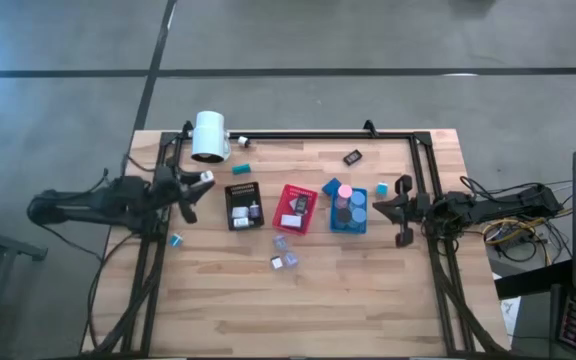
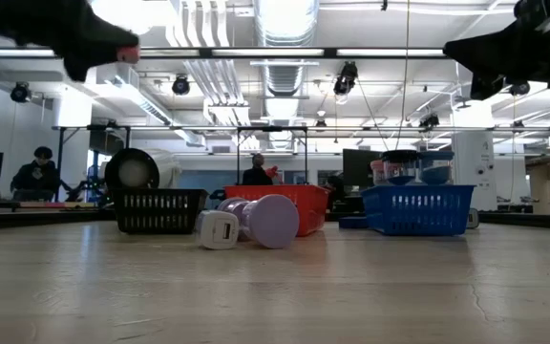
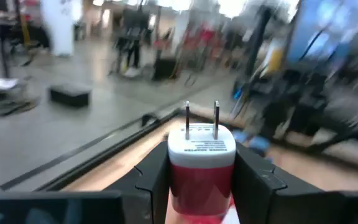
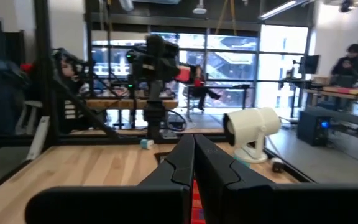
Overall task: Pick & Place Office items
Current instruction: Put the pink charger adapter into the black basket
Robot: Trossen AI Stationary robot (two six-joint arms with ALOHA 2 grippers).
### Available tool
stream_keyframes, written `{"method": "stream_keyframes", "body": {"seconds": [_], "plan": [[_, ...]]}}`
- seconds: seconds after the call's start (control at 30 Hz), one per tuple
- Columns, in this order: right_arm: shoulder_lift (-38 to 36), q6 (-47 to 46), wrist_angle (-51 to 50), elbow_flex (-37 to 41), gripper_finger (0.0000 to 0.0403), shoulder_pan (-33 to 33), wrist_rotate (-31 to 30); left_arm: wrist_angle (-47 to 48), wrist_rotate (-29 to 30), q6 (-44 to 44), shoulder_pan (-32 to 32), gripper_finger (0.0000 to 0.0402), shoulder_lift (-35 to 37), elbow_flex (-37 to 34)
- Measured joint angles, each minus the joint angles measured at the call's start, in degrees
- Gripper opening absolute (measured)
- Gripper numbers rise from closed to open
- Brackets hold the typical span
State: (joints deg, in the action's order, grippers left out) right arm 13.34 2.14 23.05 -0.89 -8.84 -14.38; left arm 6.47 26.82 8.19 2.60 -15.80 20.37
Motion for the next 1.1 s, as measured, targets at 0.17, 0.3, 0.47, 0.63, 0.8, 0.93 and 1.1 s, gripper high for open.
{"method": "stream_keyframes", "body": {"seconds": [0.17, 0.3, 0.47, 0.63, 0.8, 0.93, 1.1], "plan": [[0.00, 0.03, 0.07, 0.00, 0.0008, 0.00, -1.26, 12.13, 0.81, -1.12, -1.90, 0.0130, -20.21, 14.02], [0.00, 0.03, 0.07, 0.00, 0.0008, 0.00, -1.26, 18.84, 0.14, -1.83, -4.69, 0.0130, -35.10, 21.38], [0.00, 0.03, 0.04, 0.00, 0.0008, 0.00, -1.26, 19.21, -5.99, -2.19, -8.96, 0.0130, -47.86, 22.44], [0.00, 0.03, -0.11, 0.00, 0.0008, 0.00, -1.24, 15.03, -9.41, -2.16, -12.35, 0.0130, -54.44, 19.48], [0.00, 0.35, -0.10, 0.00, 0.0008, 0.00, -1.24, 8.65, -15.54, -2.20, -15.46, 0.0130, -58.62, 16.96], [0.00, 0.45, -0.09, 0.00, 0.0008, 0.00, -1.24, 7.73, -15.53, -2.19, -17.19, 0.0130, -61.27, 15.97], [0.00, 0.45, -0.11, 0.00, 0.0008, 0.00, -1.23, 7.67, -15.75, -1.98, -17.28, 0.0130, -63.75, 15.97]]}}
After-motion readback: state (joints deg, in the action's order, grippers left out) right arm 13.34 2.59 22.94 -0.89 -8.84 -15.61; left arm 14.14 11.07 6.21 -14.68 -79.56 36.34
